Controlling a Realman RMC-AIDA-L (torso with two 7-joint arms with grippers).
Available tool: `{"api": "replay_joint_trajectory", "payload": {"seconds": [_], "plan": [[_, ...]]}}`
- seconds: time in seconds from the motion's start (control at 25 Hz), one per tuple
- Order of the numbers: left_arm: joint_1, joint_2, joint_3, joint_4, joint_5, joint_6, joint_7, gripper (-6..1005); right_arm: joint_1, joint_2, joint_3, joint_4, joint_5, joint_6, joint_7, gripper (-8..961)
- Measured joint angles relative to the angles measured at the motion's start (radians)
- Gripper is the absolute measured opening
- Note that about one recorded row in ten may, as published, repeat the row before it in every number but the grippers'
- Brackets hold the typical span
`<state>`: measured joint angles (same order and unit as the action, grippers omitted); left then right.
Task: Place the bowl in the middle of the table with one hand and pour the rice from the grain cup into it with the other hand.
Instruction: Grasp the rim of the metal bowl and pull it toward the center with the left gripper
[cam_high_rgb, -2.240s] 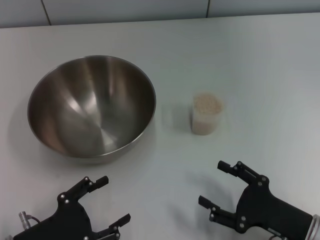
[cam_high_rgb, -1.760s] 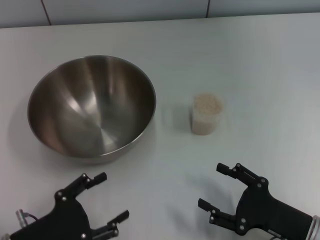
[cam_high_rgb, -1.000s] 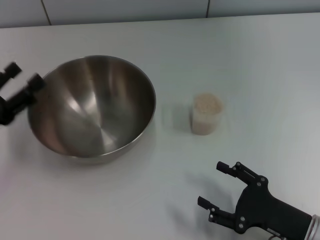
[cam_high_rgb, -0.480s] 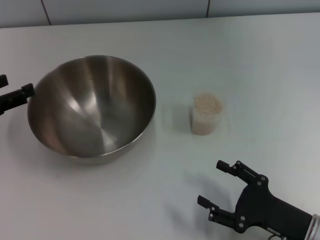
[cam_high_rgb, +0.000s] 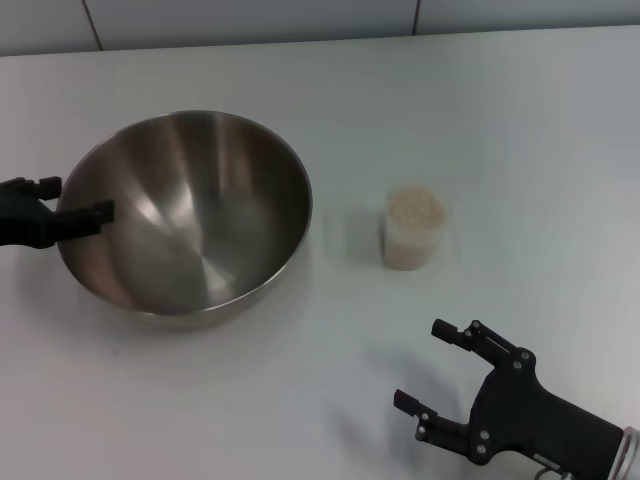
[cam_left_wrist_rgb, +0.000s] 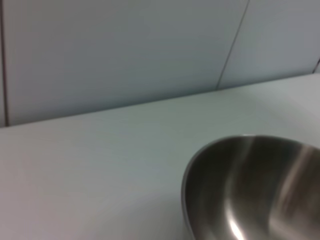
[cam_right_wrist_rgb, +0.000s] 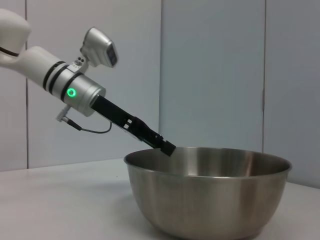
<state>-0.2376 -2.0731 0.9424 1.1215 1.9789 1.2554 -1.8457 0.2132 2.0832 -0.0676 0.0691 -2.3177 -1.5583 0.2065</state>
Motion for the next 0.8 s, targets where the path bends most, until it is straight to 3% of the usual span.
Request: {"api": "replay_joint_trajectory", "payload": {"seconds": [0.2, 0.8], "plan": [[-0.027, 0.002, 0.065, 0.006, 0.06, -0.037, -0.069, 789, 0.0, 0.0, 0.0, 0.0, 0.0, -0.002, -0.001, 832], [-0.091, 0.006, 0.072, 0.003, 0.142, 0.004, -0.14, 752, -0.005, -0.002, 0.001, -0.007, 0.0, -0.013, -0.001, 832]]}}
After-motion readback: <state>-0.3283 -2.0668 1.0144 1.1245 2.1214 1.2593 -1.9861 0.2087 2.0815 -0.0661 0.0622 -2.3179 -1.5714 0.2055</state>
